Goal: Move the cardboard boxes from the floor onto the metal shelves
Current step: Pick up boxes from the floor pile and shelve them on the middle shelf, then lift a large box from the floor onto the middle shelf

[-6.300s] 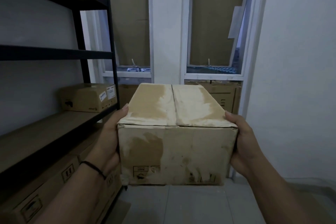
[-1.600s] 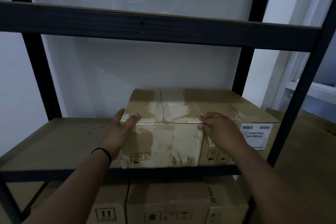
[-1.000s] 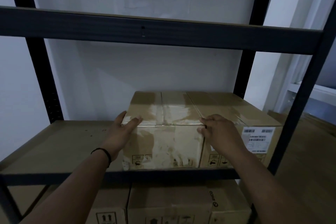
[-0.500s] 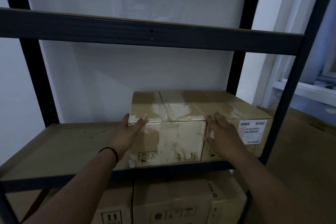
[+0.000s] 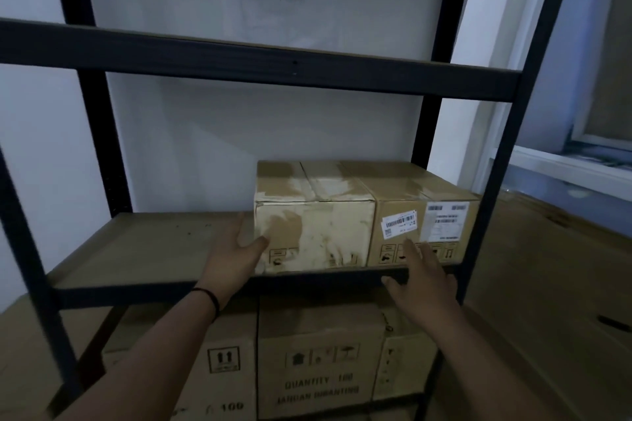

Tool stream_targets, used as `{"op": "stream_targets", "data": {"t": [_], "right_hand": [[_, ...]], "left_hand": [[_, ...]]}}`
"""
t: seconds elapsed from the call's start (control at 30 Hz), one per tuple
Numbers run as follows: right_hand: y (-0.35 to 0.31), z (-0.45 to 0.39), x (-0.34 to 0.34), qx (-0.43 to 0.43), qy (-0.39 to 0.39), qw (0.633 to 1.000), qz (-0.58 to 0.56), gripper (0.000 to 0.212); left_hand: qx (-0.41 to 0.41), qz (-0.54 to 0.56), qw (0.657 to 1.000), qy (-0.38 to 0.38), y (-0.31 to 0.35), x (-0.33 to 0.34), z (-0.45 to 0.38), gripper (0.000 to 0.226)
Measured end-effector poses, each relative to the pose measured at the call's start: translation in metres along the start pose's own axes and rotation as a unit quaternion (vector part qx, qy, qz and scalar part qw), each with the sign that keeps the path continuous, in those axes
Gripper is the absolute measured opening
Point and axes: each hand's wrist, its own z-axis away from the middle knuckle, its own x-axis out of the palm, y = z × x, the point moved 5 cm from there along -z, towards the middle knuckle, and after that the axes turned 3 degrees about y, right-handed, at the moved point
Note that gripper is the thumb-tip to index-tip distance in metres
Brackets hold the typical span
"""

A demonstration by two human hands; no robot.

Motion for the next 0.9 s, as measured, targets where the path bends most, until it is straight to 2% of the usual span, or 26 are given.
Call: {"op": "stream_targets", "data": {"t": [0.33,0.5,0.77,0.9], "right_hand": [[0.042,0.122,-0.026,-0.062,-0.046,0.997,0.003,0.081],[0.048,0.186,-0.025,-0.086,-0.085,0.992,-0.026,0.084],[-0.016,0.257,-0.009,-0.103,-0.161,0.981,-0.006,0.083],[-0.073,0.296,0.017,-0.128,-0.194,0.973,-0.012,0.084]], "left_hand": [[-0.029,-0.039,0.999,0.021,-0.007,-0.012,0.151,0.076],[-0.087,-0.059,0.994,0.02,-0.026,-0.038,0.233,0.075],[-0.128,-0.075,0.987,0.062,-0.04,-0.115,0.327,0.067],[-0.164,-0.076,0.976,0.118,-0.059,-0.169,0.371,0.062]]}}
